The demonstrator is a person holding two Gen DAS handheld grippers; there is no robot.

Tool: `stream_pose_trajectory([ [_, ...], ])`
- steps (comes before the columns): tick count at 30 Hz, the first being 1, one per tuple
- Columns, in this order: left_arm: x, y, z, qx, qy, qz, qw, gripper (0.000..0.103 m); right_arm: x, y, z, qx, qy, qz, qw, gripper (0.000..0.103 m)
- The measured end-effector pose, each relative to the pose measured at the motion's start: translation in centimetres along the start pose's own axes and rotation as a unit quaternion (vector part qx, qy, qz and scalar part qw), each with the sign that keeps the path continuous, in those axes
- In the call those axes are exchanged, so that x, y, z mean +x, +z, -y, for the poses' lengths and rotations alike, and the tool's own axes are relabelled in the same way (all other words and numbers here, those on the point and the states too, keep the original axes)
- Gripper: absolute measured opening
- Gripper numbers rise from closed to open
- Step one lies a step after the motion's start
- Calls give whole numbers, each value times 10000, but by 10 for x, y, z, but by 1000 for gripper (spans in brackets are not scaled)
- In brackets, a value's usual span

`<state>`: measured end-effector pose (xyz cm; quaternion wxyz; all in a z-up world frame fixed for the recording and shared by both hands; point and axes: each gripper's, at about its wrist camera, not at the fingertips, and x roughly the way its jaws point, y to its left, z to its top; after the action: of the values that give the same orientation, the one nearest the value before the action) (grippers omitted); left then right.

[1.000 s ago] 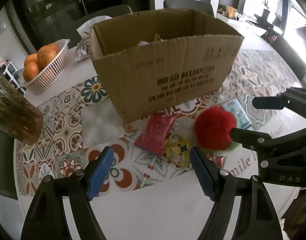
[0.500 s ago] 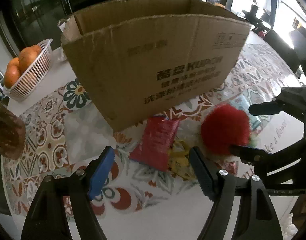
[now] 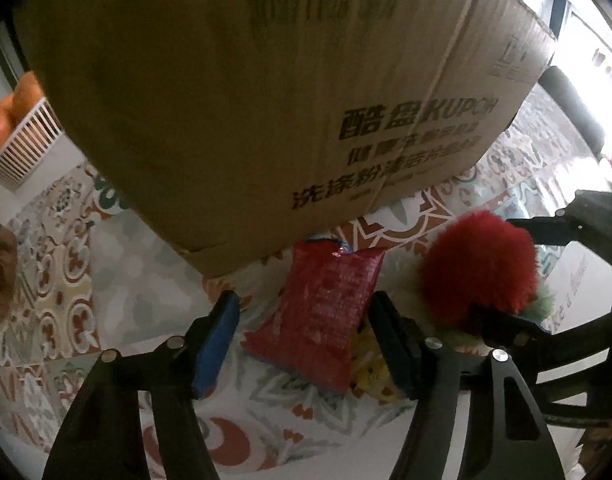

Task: Organize soft objects
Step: 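Grasp the red pompom with the right tool while the left tool grasps the red snack bag, then lift the pompom and snack bag into the box and open both tools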

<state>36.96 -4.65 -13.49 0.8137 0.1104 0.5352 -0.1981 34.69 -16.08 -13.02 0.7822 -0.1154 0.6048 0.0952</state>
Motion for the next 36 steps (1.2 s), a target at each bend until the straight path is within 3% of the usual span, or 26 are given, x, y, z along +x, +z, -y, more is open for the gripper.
stream_pose_trajectory([
  [4,6,2,-2,-138,-170,15,9998,50,4,5,3,146,195,89,9997,53],
  [11,8,1,-6,-382,-367,32,9986,40,5,9,15,487,420,304,9975,38],
  [22,-20,-14,-5,-558,-314,306,9975,38,-24,0,19,722,459,850,9927,36],
  [36,-95,-21,11,-691,-279,954,9926,37,-92,-24,21,991,672,1523,9810,36],
])
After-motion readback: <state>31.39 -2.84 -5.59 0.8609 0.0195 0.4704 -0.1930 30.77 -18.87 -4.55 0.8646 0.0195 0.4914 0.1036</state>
